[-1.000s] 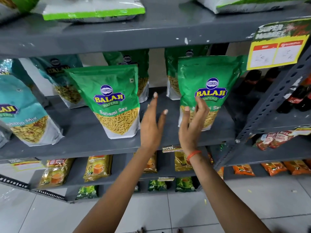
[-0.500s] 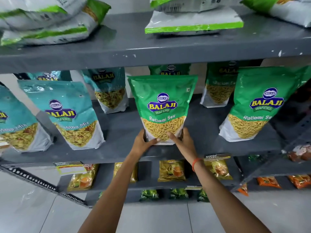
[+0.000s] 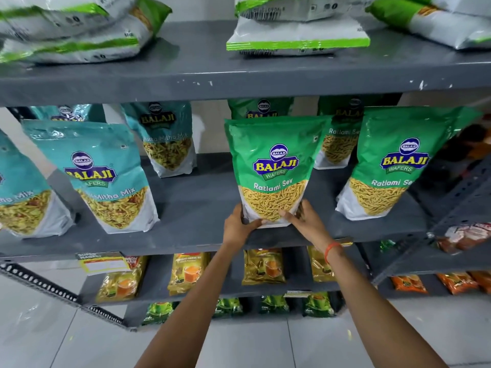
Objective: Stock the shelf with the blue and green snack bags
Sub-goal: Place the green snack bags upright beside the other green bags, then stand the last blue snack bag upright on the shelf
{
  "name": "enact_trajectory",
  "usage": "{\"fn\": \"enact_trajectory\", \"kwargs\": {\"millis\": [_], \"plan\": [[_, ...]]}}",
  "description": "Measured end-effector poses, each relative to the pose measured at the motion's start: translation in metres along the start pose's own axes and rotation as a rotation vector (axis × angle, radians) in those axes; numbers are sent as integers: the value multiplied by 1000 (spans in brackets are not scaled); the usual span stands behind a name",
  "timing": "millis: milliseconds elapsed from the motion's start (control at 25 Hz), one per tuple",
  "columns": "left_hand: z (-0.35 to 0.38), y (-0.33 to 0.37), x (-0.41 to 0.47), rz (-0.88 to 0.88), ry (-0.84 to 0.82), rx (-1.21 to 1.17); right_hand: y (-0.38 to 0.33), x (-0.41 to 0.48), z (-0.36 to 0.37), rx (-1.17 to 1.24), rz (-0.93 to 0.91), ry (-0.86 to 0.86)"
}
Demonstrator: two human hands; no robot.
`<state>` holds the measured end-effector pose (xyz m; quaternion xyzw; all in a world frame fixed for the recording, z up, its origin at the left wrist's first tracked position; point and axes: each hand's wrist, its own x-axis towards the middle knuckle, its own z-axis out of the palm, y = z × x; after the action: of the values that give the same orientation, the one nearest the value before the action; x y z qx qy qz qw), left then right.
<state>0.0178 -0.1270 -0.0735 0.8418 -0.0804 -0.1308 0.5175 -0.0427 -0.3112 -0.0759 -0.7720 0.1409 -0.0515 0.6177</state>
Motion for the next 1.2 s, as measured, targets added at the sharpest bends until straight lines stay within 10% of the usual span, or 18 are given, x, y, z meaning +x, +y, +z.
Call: {"fn": "enact_trajectory", "kwargs": {"millis": [360,600,760,960,1200], "plan": [[-3,4,-2,18,-18,27,-1,-2,-2,-84,67,-65],[-29,30,-39,302,275,89,-63,-40,56,-134,-472,659],[-70,32,-50,575,598,207,-99,-38,134,-141,-669,515],[-178,-24,-43,400,773,313,-106,-24,234,-190,-592,300],[-289,-107,-18,212,358,-8,-91,-9,315,-62,-106,-66]]}}
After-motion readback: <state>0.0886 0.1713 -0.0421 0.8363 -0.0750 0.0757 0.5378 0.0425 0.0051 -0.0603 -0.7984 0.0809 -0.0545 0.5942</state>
